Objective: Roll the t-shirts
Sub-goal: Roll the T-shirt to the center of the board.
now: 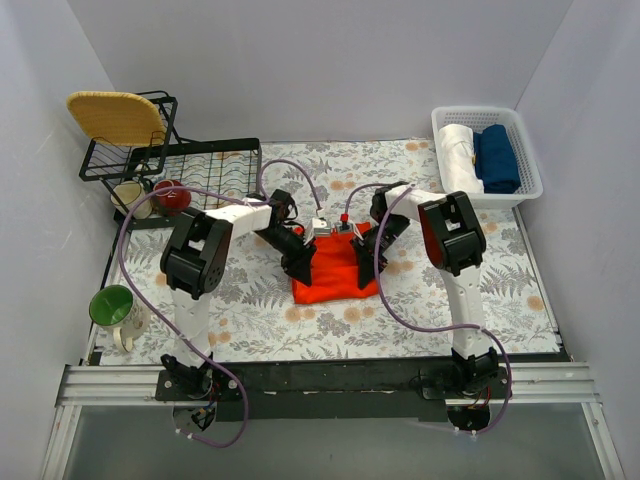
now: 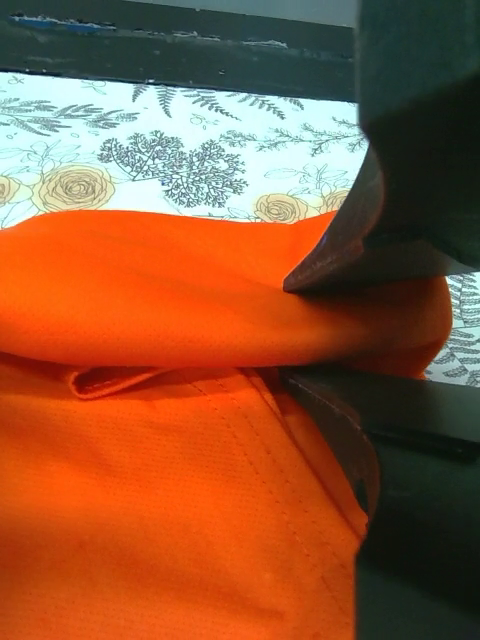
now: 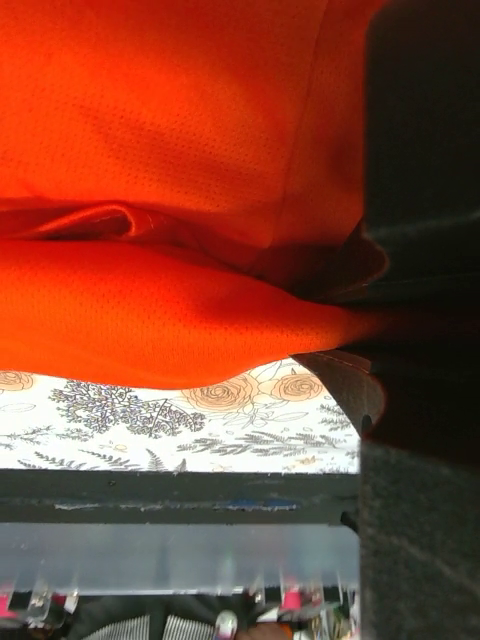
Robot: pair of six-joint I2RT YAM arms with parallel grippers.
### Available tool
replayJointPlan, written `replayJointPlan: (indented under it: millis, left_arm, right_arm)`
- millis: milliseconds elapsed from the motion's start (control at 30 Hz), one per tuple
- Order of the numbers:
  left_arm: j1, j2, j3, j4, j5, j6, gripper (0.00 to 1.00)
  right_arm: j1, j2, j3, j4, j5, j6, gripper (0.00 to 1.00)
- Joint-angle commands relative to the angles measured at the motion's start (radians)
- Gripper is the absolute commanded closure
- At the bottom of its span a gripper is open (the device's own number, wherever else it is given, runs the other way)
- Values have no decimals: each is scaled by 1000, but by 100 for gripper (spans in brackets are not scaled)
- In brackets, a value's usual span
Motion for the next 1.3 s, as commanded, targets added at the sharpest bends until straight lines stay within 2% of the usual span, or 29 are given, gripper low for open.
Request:
replayJointPlan:
  millis: [0,100,200,367,433,533,933,1133,1267]
  left_arm:
    - [23,-80,-14,35,-104,8,63]
    - [24,-173,-15,40,-143,28,61]
    - [21,-322,-60,124,-178,19,56]
    - [-71,-509,-113,187,-164,62,48]
    - [-161,-559,-214,213,-222,125,48]
    - [-212,-664,-393,433,-273,173,44]
    - [-232,-554,-517,466,-351,249,46]
    - [-246,-485,-592,491,-457,297,50]
    - [-247,-439,-610,486,-494,331,57]
  right_arm:
    - [0,64,42,19,137,40,92]
    - [20,107,84,21,174,107,95]
    - [39,128,110,24,194,150,97]
    - [50,176,160,27,216,206,98]
    - [50,185,168,27,217,212,99]
    - [48,187,161,39,220,203,99]
    - [48,197,170,30,213,207,99]
    - [48,216,187,28,193,218,99]
    - [46,222,191,27,193,218,99]
